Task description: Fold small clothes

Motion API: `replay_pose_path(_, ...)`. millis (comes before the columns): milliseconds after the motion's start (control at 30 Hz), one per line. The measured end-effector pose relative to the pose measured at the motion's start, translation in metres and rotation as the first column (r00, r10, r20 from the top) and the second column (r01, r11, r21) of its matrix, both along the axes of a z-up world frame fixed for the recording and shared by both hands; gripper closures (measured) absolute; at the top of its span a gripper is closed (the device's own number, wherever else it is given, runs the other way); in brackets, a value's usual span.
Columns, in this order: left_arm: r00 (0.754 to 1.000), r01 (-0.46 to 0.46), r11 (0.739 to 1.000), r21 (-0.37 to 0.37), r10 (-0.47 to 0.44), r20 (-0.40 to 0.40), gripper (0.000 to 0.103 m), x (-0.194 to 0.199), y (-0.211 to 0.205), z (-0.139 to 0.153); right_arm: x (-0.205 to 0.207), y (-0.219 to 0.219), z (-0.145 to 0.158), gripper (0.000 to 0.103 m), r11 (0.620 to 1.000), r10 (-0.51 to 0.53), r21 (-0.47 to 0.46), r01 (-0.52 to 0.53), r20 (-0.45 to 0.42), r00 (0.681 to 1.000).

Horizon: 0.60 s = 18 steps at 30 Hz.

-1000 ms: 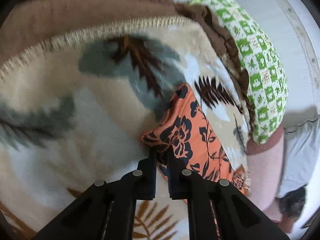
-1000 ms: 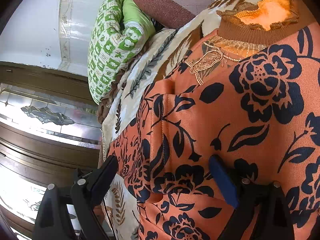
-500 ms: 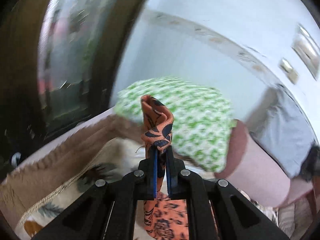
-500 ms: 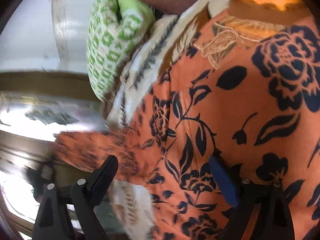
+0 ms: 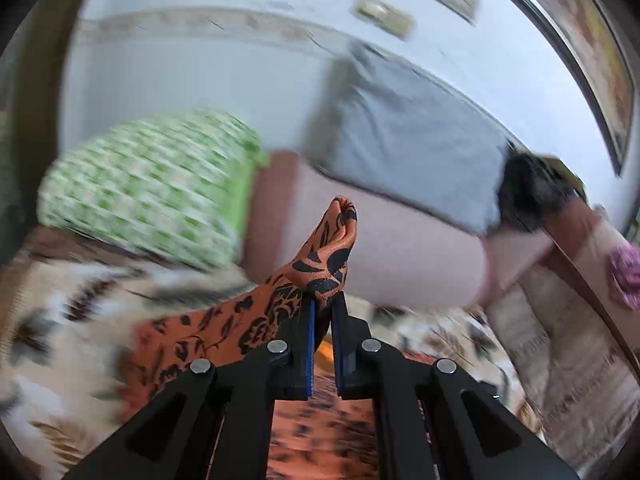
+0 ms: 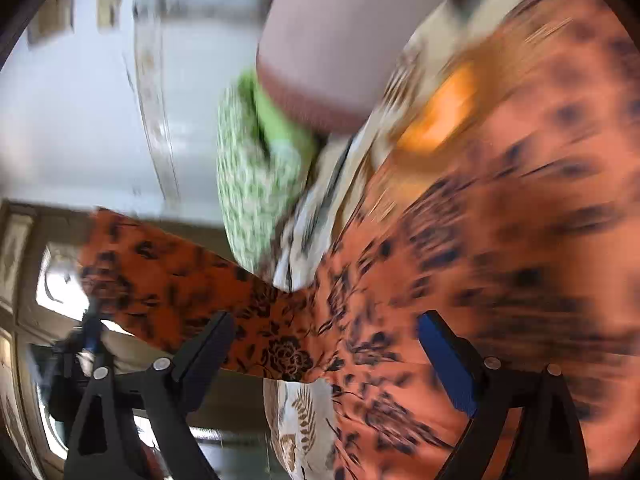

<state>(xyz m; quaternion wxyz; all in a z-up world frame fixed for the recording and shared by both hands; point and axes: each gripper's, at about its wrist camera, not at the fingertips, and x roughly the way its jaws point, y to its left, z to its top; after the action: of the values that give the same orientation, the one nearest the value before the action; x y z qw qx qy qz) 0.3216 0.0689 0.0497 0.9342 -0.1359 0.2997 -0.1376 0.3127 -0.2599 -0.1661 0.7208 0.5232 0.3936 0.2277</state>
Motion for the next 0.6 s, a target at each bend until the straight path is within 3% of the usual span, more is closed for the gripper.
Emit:
replay_pose_path(133, 0.994, 0.086, 0.996, 0.028, -0.084, -0.071, 0.096, 0.002, -0.082, -0.050, -0.069, -0.100, 0.011, 0.009, 0.987, -0.159, -0.014, 0.160, 0.038, 0.987)
replay_pose_path(233, 0.979, 0.138, 0.990, 0.027, -0.132, -0.157, 0.096, 0.010, -0.136, -0.091, -0.123, -0.160, 0.015, 0.009, 0.963, -0.267, -0.021, 0.268, 0.062, 0.962)
replay_pose_path(267, 0.972, 0.155, 0.986, 0.057, -0.142, -0.185, 0.096, 0.013, -0.156, -0.108, -0.143, -0.179, 0.014, 0.009, 0.951, -0.307, -0.020, 0.309, 0.066, 0.949)
replay_pose_path(433, 0.905, 0.208, 0.969, 0.130, -0.141, -0.401, 0.096, 0.023, -0.210, -0.197, -0.194, -0.219, 0.003, 0.009, 0.919, -0.391, -0.031, 0.394, 0.068, 0.918)
replay_pose_path(500, 0.895, 0.206, 0.969, 0.139, -0.129, -0.426, 0.096, 0.018, -0.214, -0.210, -0.198, -0.223, -0.005, 0.009, 0.919, -0.391, -0.032, 0.393, 0.065, 0.918)
replay_pose_path(600, 0.913, 0.214, 0.964, 0.156, -0.140, -0.384, 0.096, 0.010, -0.224, -0.187, -0.199, -0.225, -0.013, 0.009, 0.923, -0.381, -0.024, 0.384, 0.072, 0.922)
